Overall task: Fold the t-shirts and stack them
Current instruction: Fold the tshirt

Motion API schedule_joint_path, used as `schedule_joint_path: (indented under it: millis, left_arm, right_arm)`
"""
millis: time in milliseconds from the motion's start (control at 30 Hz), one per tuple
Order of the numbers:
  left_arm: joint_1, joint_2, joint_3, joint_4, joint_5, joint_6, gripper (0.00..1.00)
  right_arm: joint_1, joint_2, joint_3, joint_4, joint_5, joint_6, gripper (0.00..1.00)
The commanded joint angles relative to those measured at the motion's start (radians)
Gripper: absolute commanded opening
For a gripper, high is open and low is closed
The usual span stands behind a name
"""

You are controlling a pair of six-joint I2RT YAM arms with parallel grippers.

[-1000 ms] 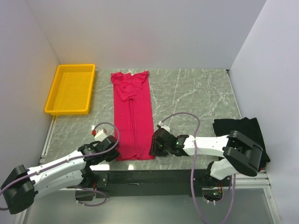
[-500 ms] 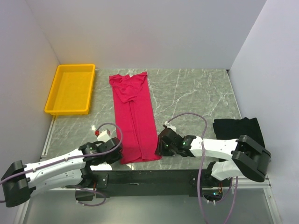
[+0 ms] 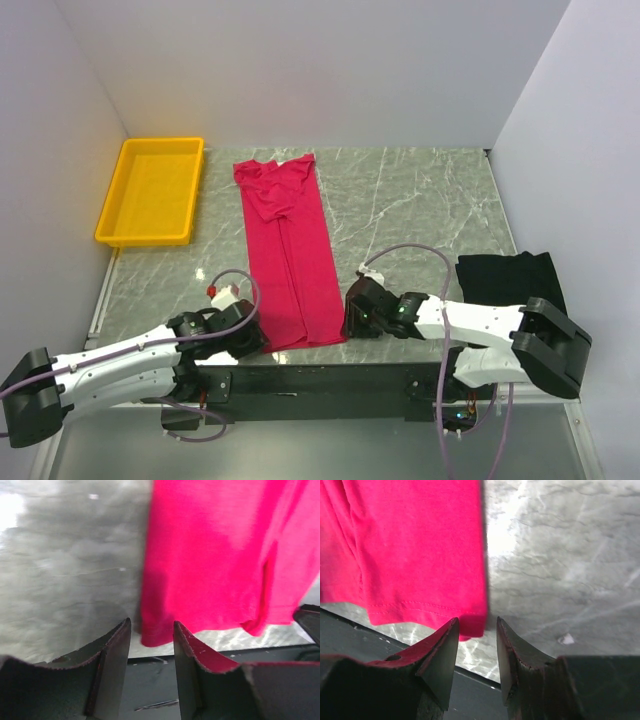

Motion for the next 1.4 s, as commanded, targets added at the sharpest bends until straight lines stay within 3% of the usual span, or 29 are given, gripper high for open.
schedule_joint_path:
  millis: [0, 200, 700, 1367]
  left_arm:
    - [-0.006, 0.009, -0.012, 0.097, 0.032, 0.010, 0.46]
    - [-0.007, 0.036, -0.032, 0.130, 0.049, 0.001, 0.42]
    - [-0.059, 0.096, -0.049, 0.154, 0.068, -0.035, 0.21]
    - [-0.148, 0.110, -0.039, 0.148, 0.039, -0.107, 0.10]
  right_arm:
    - [-0.009, -0.046, -0.007, -0.051, 0.041, -0.014, 0.44]
    - [-0.025, -0.054, -0.017, -0.043, 0.025, -0.017, 0.44]
    - [-0.020, 0.016, -0.050, 0.034, -0.033, -0.006, 0.43]
    - [-0.005, -0.032, -0.108, 0.067, -0.042, 0.018, 0.41]
